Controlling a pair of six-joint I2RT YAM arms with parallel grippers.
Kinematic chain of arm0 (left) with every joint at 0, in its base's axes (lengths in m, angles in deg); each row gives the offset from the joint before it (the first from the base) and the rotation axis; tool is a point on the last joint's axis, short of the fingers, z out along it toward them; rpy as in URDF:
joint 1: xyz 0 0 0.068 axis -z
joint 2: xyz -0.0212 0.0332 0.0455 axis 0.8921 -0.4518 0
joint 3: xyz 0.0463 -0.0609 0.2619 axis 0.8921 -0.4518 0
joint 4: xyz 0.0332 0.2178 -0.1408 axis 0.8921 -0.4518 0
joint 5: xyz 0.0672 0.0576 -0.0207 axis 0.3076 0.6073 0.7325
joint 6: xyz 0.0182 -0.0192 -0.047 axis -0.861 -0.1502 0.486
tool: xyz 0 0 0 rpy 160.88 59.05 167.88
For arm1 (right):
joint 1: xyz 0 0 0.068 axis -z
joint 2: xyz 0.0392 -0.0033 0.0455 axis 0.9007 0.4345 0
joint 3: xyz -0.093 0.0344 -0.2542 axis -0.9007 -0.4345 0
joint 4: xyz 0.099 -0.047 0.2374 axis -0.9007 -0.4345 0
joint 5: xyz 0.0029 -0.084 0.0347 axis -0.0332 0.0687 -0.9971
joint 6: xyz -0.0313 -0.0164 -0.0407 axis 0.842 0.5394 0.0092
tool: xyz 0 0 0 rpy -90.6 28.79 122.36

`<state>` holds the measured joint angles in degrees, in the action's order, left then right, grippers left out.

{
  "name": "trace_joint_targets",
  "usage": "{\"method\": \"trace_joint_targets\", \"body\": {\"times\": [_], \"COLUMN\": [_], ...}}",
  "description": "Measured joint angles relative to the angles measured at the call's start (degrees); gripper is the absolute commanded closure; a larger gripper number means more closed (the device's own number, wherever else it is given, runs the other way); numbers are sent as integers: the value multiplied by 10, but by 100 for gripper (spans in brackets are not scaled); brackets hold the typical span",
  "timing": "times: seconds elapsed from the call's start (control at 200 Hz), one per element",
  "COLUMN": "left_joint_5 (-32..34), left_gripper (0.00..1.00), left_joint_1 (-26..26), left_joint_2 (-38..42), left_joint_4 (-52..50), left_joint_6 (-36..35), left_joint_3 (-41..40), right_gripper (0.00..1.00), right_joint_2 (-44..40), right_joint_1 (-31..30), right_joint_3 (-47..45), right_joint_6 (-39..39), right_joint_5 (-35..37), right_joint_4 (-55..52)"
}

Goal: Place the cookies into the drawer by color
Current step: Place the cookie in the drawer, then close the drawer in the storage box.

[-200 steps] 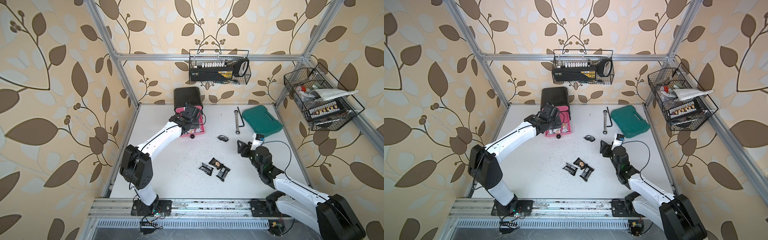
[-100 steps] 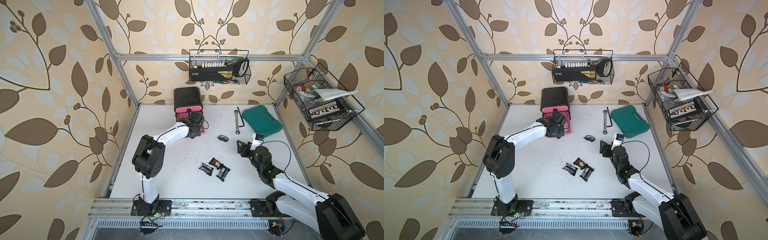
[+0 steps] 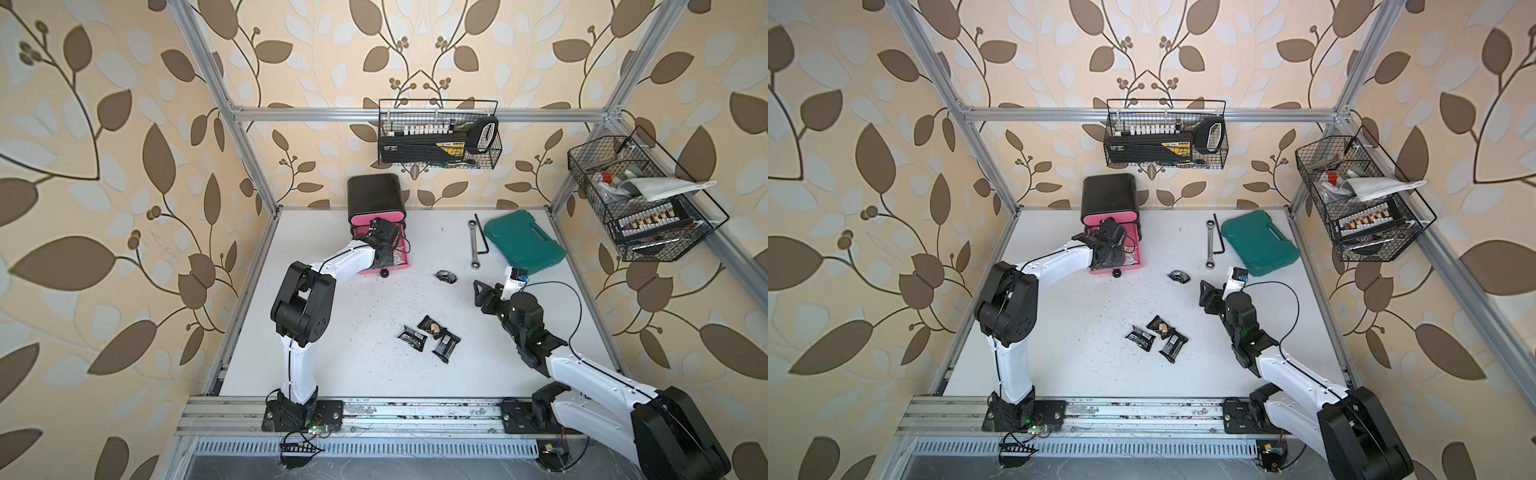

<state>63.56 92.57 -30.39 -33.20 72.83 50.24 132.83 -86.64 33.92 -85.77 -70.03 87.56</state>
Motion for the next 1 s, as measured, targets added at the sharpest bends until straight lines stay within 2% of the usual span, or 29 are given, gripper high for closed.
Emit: {"method": "trace_joint_targets", "body": {"times": [0.26, 0.475, 0.695, 0.835, 1.0], "left_joint_5": [-5, -15, -33, -76, -139], "left_gripper": [100, 100, 100, 100, 100], "left_joint_1": [-14, -32, -36, -34, -31], "left_joint_2": [-12, -34, -34, 19, 182], "left_joint_4": [41, 66, 77, 105, 150], "left_joint_6": [-3, -3, -3, 7, 64], "left_joint_3": [19, 66, 65, -11, -164], "right_gripper": [24, 24, 24, 24, 24], "right_joint_2": [0, 1, 3, 5, 7], "right_joint_1": [0, 0, 0, 0, 0], "right_joint_3": [0, 0, 0, 0, 1], "right_joint_6": [0, 0, 0, 0, -1], "right_joint_5": [0, 0, 0, 0, -2], "right_joint_4": [0, 0, 0, 0, 0]}}
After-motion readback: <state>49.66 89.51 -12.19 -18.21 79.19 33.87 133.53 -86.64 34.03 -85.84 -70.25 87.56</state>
